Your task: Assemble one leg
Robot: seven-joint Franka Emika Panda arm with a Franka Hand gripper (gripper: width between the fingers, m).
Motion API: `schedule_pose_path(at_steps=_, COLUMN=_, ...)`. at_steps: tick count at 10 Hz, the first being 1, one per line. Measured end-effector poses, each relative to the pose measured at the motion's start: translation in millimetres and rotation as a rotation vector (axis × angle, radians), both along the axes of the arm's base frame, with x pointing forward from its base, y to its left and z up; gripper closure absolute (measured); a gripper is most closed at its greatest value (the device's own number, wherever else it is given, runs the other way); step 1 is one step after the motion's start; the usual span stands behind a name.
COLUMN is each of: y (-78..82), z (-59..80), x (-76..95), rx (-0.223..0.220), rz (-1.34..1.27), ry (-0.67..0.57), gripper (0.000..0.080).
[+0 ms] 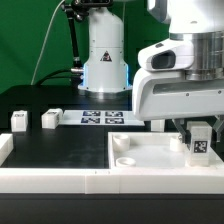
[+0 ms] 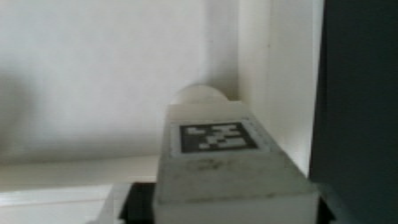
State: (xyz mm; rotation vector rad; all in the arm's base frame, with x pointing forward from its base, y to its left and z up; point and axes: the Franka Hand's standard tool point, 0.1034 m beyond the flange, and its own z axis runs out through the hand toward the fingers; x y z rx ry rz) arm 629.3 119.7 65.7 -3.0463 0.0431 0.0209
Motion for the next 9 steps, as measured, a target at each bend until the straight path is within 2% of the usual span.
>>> schedule_pose_path(at_steps=2, y=-0.5, z=-0.1, x=0.0, rx=-0.001, rz=-0.034, ry=0.003, gripper=0.0506)
schedule_pose_path(at_steps=6, y=-7.3, z=-0.9, x=-1.6, rx=-0.001, rz=-0.45, ry=0.037, gripper=0.0506)
schedule_pose_path(at_steps=9, y=-19.8, z=-1.2, x=-2.8, rx=-0.027, rz=-0.68, ry=0.033, gripper=0.0493)
